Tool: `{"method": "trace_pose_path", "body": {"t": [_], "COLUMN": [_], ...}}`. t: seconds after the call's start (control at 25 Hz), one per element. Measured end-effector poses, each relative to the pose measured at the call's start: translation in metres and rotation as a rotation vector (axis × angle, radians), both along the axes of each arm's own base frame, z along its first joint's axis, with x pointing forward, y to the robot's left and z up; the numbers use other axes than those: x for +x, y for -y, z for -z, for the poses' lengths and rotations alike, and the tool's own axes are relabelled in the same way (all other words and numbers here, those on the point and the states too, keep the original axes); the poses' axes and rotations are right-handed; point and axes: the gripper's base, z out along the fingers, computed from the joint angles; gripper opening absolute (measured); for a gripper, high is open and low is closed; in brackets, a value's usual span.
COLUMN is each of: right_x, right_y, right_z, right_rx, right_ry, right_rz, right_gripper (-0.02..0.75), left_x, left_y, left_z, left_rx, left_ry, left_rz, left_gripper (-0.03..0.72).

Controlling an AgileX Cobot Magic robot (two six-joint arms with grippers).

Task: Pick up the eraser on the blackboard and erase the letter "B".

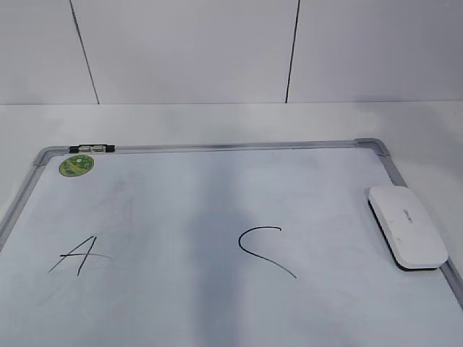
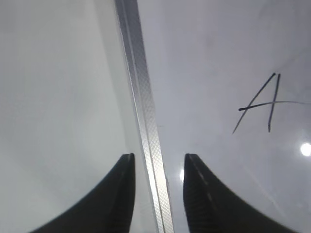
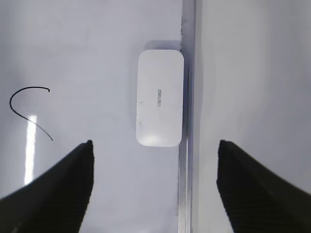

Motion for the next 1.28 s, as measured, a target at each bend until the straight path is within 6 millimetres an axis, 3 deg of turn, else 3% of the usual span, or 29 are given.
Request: {"method": "trace_pose_path", "body": {"t": [0.28, 0.68, 1.0, 1.28], "right_x": [-0.049, -0.114, -0.149, -0.174], "right_y": [0.006, 0.015, 0.020, 0.023], "right_z": [-0.015, -0.016, -0.024, -0.030], "right_rx": [0.011, 0.009, 0.007, 0.014], "right_ry": [0.092, 0.211, 0.320, 0.409], "right_rz": [0.000, 0.003, 0.008, 0.011], "right_gripper": [0.588, 0.587, 0.587, 0.587], "left_x": [-0.028, -0.095, -0.146, -0.208], "left_y": [0.002, 0.003, -0.002, -0.004], "left_z": [-0.053, -0.127, -0.160, -0.163], "left_rx": [-0.010, -0.008, 0.066, 0.106], "left_ry": [0.170, 0.446, 0.616, 0.739], "left_rz": [-0.002, 0.002, 0.004, -0.002], "left_gripper": [0.253, 0.253, 0.238, 0.235]}}
